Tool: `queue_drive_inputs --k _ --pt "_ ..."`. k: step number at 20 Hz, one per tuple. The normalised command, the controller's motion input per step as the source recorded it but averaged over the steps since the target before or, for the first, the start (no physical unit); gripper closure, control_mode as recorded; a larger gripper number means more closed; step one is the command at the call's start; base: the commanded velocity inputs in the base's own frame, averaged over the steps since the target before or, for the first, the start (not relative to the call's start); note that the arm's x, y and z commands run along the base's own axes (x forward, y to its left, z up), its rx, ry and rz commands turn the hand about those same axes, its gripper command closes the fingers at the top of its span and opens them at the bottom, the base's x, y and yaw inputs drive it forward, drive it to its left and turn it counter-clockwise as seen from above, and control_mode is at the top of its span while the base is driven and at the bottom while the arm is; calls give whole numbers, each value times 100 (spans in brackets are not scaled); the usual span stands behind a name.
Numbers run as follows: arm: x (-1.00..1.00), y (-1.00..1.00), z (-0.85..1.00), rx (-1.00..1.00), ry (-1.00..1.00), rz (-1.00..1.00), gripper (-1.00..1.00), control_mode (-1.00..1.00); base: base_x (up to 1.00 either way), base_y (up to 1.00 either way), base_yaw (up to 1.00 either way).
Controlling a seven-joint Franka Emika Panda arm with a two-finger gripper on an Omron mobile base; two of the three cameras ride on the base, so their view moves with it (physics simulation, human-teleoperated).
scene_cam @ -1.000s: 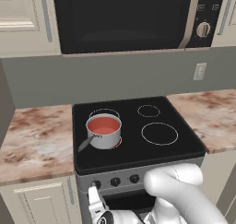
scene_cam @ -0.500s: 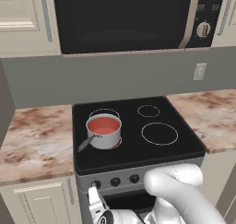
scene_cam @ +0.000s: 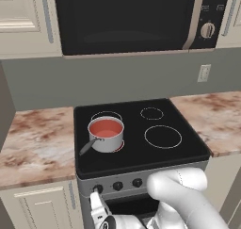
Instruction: Wait until the marinara sauce is simmered to a deep red color and then turn off the stove.
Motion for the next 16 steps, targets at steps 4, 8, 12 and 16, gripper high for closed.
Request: queue_drive_inputs --k 4,8,12,16 --pt "-4 0 0 0 0 0 -100 -100 0 0 0" --pt "-12 12 14 0 0 0 -100 -100 0 0 0" --pt "2 1 5 0 0 0 -100 -100 0 0 0" --pt "15 0 2 0 3 0 -100 -100 0 0 0"
